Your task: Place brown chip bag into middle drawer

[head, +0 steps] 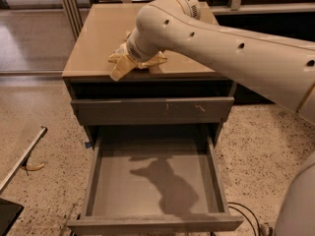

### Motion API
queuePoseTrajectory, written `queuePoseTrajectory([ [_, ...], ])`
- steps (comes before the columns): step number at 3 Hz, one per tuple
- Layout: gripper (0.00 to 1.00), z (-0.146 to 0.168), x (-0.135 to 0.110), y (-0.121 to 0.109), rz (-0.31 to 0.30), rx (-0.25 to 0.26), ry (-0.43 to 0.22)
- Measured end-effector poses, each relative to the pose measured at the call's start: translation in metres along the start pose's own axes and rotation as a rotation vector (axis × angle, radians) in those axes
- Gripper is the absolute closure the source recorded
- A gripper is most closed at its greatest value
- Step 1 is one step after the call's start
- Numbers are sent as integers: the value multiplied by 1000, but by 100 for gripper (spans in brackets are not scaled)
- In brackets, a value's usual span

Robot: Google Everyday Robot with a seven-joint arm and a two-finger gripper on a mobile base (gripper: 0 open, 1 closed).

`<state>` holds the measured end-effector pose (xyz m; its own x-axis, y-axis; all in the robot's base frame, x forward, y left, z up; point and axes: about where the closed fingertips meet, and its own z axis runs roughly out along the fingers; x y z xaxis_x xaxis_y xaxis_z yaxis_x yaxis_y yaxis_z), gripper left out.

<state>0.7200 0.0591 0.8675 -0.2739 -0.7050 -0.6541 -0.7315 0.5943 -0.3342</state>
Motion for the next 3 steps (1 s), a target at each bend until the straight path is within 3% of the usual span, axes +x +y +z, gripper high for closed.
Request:
queuePoseTrajectory([
  [1,18,33,-10,3,-23,41,1],
  [3,65,47,-6,3,-37,87,25],
])
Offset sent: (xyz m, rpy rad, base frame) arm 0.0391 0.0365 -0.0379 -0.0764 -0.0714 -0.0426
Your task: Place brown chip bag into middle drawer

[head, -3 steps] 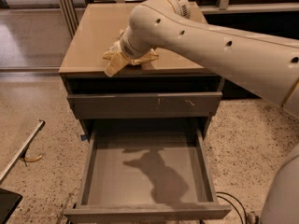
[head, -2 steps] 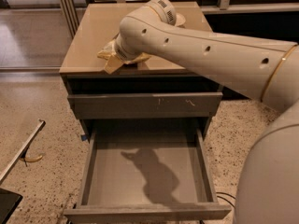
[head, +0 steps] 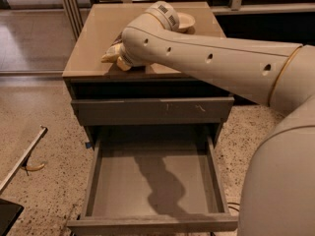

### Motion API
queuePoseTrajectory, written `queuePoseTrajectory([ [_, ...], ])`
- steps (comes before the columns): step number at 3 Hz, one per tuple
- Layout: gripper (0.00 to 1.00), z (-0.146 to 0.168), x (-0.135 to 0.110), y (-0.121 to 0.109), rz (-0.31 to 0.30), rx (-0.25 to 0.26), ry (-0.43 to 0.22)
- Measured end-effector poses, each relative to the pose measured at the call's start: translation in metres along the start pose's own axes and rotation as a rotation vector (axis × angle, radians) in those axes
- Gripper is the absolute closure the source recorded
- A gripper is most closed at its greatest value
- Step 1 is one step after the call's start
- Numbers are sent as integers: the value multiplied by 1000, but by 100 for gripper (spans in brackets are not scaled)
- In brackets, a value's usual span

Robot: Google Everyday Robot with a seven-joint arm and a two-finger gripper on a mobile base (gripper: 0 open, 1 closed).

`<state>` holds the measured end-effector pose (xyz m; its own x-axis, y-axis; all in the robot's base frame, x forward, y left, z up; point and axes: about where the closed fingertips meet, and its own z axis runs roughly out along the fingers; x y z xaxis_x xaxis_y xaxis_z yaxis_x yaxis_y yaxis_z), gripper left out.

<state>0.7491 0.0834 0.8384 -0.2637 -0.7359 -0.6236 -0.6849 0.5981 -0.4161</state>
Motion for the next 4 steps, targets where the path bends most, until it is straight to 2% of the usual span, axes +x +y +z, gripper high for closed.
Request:
queuePoseTrajectory([
  [1,88,-16,5,-3,-5,0,-13],
  [2,100,-53,15,-8,-18,-17,-47],
  [3,100,-109,35,-17,-11,-38,-100],
  [4,100,-151,51,-14,12,-105,-144],
])
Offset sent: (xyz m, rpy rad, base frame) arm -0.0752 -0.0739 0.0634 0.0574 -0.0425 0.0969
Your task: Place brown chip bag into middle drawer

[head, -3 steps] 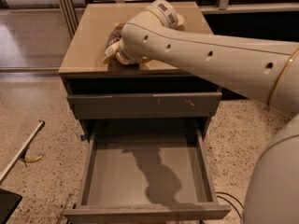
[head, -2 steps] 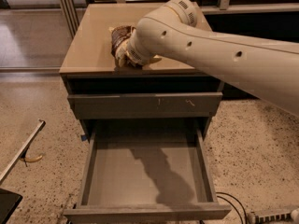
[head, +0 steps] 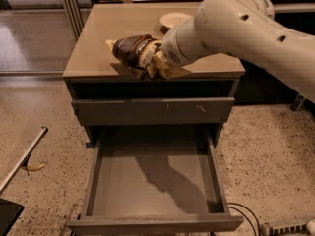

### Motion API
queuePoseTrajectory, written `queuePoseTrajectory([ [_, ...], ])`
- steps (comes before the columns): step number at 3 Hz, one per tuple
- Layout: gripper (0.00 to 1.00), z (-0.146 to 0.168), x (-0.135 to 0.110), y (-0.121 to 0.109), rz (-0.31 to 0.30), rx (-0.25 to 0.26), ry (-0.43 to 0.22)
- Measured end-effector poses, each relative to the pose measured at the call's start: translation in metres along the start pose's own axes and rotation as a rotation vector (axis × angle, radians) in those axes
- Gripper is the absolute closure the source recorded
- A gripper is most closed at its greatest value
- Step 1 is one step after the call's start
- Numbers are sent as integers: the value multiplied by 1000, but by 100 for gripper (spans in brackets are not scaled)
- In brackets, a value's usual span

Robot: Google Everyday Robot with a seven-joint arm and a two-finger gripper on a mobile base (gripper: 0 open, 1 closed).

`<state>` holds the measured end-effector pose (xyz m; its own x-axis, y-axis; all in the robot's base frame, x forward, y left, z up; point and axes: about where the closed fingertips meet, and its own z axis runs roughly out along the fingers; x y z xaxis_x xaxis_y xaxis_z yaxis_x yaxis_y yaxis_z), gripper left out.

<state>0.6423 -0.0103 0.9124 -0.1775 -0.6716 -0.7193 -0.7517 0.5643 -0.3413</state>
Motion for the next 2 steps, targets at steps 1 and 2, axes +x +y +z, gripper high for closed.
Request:
queuePoseTrajectory([
  [1,100,-32,17,16,40,-141,-45],
  [2,100,-74,51,13,63,-270,-107],
])
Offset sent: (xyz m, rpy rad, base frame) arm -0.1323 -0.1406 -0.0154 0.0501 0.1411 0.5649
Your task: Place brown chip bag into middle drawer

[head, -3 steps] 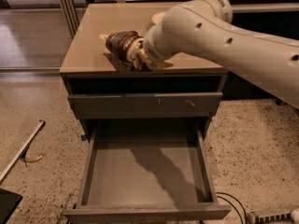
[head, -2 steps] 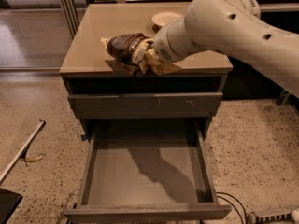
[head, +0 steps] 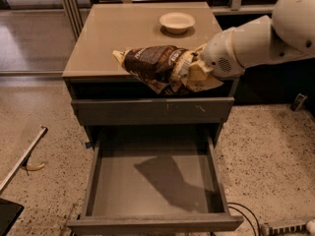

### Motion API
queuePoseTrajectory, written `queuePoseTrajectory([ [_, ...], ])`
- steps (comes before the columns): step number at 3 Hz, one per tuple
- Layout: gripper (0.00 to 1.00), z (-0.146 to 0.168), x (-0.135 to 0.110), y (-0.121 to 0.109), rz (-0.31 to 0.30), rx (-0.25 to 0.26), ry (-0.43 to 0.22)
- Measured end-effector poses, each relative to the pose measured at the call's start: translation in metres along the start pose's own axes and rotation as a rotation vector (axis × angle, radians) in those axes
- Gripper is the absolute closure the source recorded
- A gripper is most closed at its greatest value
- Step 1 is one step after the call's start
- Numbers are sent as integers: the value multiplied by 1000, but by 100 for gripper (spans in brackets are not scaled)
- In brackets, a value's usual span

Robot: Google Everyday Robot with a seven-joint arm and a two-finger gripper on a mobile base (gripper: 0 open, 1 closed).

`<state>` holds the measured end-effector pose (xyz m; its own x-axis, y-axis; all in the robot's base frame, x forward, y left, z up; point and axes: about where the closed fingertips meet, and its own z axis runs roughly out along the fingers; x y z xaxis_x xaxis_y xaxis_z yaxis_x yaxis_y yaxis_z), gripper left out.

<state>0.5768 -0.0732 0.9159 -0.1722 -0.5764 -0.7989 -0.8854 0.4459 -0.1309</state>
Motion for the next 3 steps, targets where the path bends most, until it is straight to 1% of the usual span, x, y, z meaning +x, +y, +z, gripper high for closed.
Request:
queuePoseTrajectory([
  [1,100,-18,46,8,-67,-143,-19],
  [2,100,-1,106,32,-138,-333,44],
  [3,100,41,165,58,-148,-503,133],
])
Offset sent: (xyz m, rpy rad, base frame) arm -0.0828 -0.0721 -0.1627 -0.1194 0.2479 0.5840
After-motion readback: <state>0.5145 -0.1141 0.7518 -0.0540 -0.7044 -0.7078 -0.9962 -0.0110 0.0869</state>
